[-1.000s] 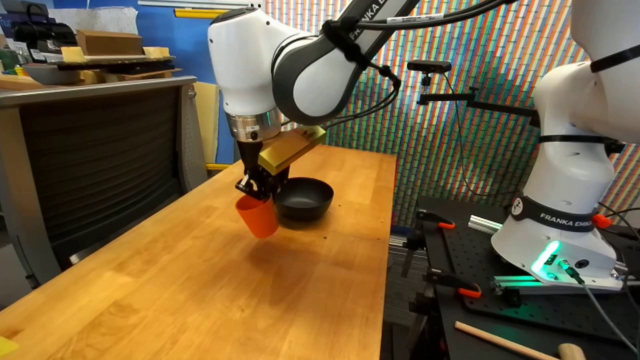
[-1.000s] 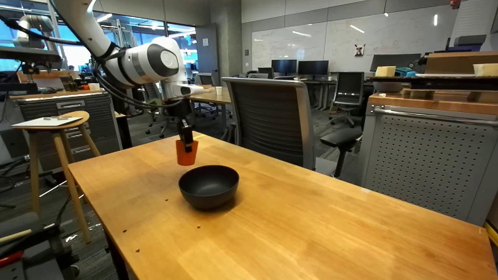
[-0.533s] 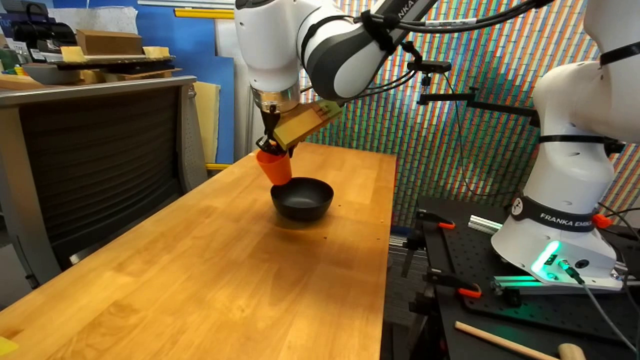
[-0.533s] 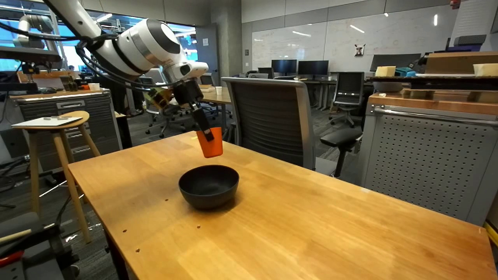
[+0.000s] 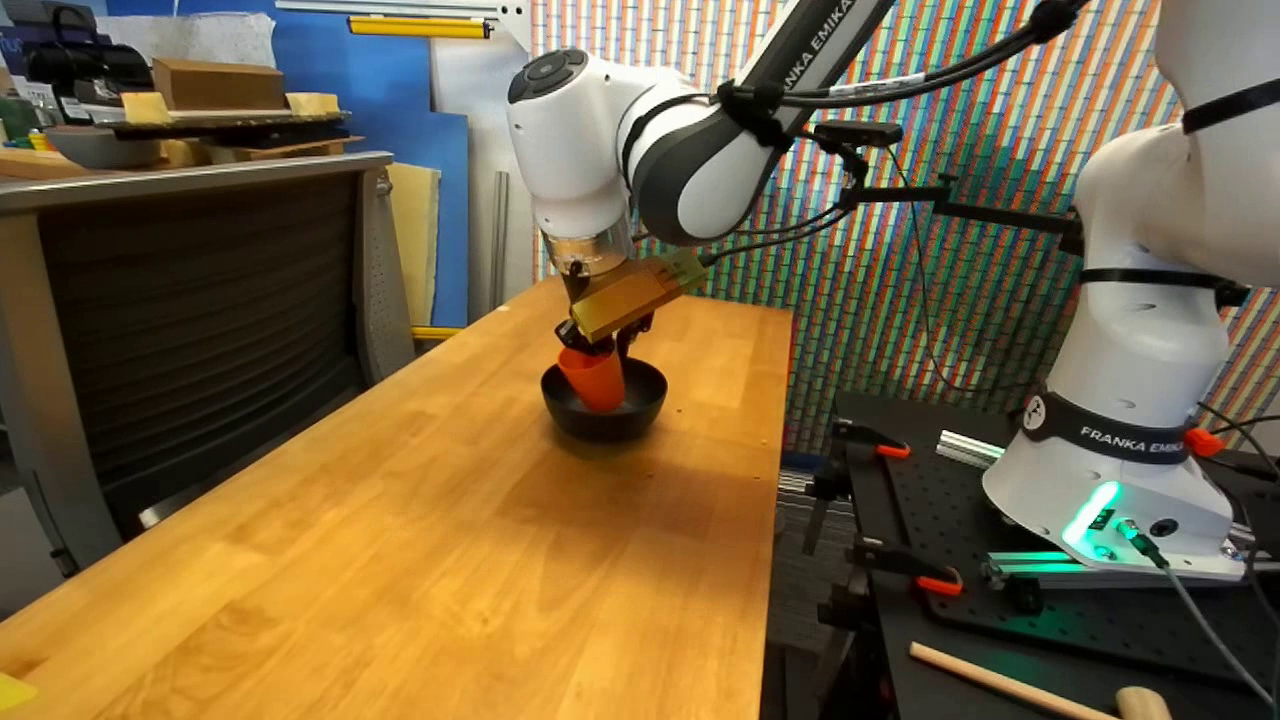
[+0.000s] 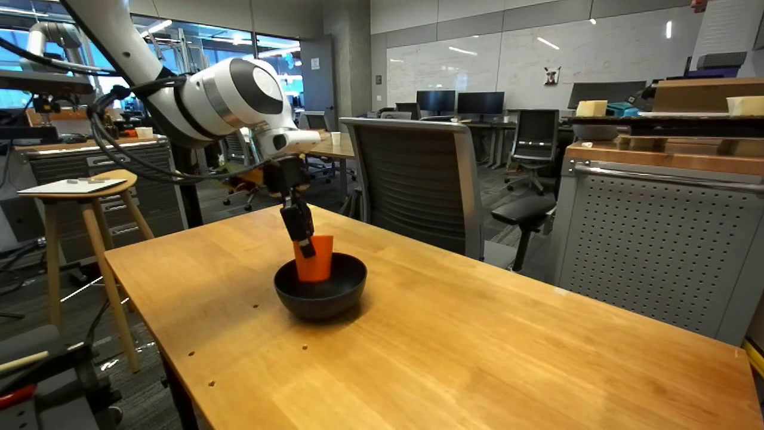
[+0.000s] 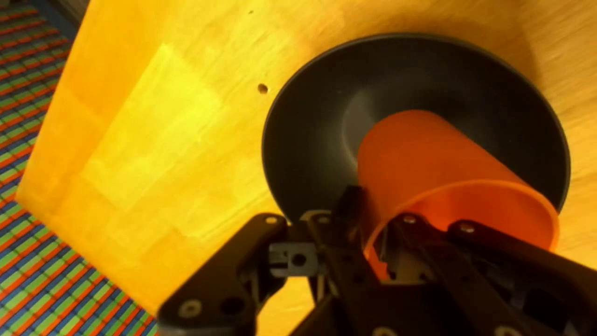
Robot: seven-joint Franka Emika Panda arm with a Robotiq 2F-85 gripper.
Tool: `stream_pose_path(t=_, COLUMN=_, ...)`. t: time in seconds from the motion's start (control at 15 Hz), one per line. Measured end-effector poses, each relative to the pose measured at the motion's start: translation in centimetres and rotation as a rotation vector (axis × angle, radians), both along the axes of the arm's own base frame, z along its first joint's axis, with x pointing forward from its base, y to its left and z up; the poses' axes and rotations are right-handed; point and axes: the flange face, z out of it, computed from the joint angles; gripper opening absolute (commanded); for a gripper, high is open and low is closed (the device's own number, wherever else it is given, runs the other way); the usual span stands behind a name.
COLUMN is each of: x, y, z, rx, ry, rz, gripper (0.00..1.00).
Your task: Put the cup in the bowl
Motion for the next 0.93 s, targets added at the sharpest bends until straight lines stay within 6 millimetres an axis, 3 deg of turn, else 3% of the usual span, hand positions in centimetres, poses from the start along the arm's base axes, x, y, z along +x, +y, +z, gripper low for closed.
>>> stream_pose_path(t=0.13, x=0.5, y=-0.7, z=-1.2, rx=0.07, ry=-0.014, rz=-0.009, gripper=0.08)
stream_pose_path(t=0.2, x=0.8, y=-1.0, z=-1.7, rx=0.102, ry=-0.026, rz=-0.006, gripper=0.35)
stream_pose_path(t=0.27, x=1.1, y=-1.2, z=-2.1, rx=0.13, ry=-0.035, rz=0.001, gripper=0.36)
stream_pose_path(t=0.6, x=1.6, y=-1.0, z=-2.2, rx=0.186, ry=-0.047, rz=0.043, gripper=0.74)
stream_pose_path(t=0.8, x=1.8, y=1.7, z=-0.3, rx=0.142, ry=-0.077, rz=0.155, gripper=0.96)
stream_pose_path(t=0.93, x=1.8, y=4.7, z=2.4, rx=0.099, ry=-0.125, rz=0.264, gripper=1.0)
